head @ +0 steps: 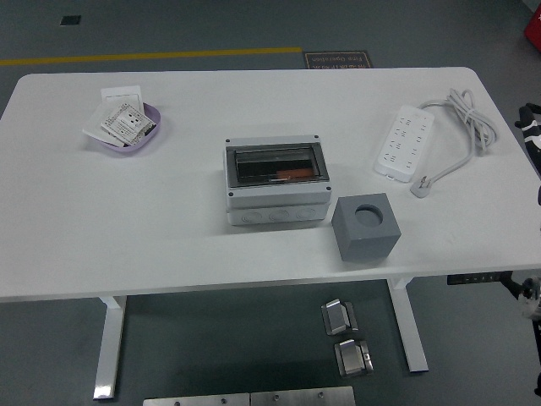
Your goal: Pick up the cylinder from the cube,place it in the box,flap close box
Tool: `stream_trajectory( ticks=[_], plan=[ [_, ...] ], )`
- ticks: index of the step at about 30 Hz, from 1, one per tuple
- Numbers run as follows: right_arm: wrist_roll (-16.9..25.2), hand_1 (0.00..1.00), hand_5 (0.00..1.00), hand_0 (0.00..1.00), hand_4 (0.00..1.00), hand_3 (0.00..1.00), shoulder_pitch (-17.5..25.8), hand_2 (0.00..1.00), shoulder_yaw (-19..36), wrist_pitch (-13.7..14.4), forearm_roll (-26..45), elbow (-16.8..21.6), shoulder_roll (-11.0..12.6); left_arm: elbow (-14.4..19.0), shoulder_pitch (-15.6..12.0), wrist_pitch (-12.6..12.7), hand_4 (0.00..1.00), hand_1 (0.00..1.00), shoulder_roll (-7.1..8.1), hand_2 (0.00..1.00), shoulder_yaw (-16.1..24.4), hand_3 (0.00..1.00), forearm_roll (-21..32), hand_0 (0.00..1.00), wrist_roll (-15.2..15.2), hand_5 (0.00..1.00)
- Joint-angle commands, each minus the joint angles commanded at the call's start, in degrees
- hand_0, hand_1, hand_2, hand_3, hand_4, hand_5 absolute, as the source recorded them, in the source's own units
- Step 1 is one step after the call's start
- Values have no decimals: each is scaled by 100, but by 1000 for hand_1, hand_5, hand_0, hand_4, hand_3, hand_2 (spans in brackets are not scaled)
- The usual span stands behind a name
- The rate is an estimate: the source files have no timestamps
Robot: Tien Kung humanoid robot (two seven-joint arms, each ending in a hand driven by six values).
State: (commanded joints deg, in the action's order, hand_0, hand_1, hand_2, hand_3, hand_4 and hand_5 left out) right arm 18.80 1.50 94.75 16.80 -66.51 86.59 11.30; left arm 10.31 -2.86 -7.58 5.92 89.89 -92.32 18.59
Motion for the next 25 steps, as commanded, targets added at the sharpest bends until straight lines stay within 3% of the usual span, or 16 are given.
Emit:
stream_trajectory(
  ticks=[11,22,23,25],
  plan=[
    [-30,460,362,615,914,677,-66,593,-171,-59,-55,-207,-39,0,-34,14,672,715,25,632,26,674,-34,667,15,348],
    [-218,487,357,629,913,688,-421,612,-730,-254,-354,-538,-32,0,-104,32,675,715,-44,632,36,673,-45,667,43,348],
    [-224,624,357,663,910,732,-476,671,-771,-253,-378,-550,-28,0,-106,35,674,715,-42,632,43,672,-49,667,44,344],
    [-243,624,357,663,910,732,-600,671,-860,-247,-449,-561,-12,0,-107,38,674,715,-38,632,48,672,-48,667,45,344]
  ],
)
